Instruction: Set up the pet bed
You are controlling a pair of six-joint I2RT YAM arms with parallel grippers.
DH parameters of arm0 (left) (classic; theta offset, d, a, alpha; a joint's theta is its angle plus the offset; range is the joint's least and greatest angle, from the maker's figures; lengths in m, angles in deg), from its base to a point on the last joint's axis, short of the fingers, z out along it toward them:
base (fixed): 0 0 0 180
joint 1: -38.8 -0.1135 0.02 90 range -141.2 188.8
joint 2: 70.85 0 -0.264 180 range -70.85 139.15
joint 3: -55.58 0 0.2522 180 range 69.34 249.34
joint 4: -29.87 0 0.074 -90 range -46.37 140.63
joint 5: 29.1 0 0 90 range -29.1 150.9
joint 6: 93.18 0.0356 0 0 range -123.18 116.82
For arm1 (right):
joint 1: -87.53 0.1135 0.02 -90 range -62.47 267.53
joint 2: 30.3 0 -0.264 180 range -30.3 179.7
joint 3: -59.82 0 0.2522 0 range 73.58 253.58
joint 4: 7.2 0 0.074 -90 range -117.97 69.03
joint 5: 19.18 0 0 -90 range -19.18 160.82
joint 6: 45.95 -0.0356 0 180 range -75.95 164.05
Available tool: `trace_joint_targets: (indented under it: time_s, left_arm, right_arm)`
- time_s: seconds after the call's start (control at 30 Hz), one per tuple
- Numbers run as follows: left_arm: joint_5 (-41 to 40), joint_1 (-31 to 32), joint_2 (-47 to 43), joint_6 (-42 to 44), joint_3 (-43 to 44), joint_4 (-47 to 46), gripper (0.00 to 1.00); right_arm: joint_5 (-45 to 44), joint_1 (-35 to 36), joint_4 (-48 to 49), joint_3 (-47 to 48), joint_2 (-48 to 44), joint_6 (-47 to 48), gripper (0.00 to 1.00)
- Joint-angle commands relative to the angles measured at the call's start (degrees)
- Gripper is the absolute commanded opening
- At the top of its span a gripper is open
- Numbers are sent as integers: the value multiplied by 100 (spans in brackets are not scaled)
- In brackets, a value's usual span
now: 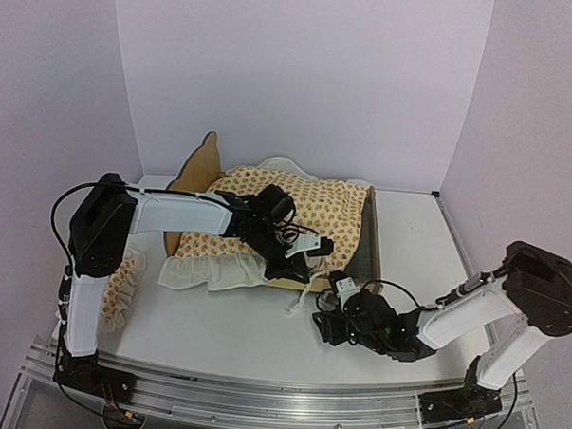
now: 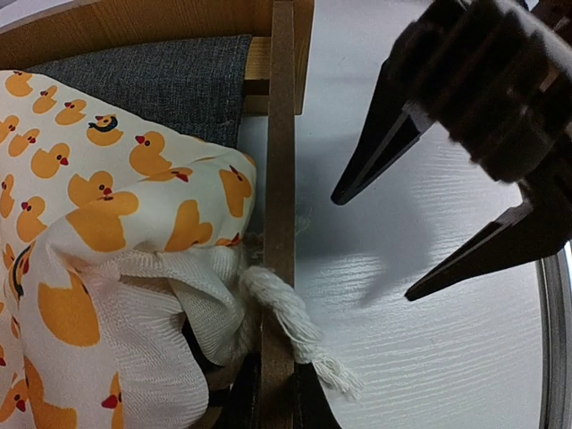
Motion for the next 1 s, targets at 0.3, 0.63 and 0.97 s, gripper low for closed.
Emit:
trace_joint_targets:
  time_s: [0.3, 0.63, 0.97]
  left_arm:
    - [318, -200, 256, -501, 199, 108, 0]
    - [330, -227, 239, -492, 260, 107, 0]
    - [-79, -580, 278, -636, 382, -148, 0]
  right_arm:
    - [-1514, -361, 3519, 141, 2123, 478, 71]
    - [-1027, -607, 3655, 333, 2630, 385, 24]
    - [-143, -610, 2460, -242, 1283, -333, 0]
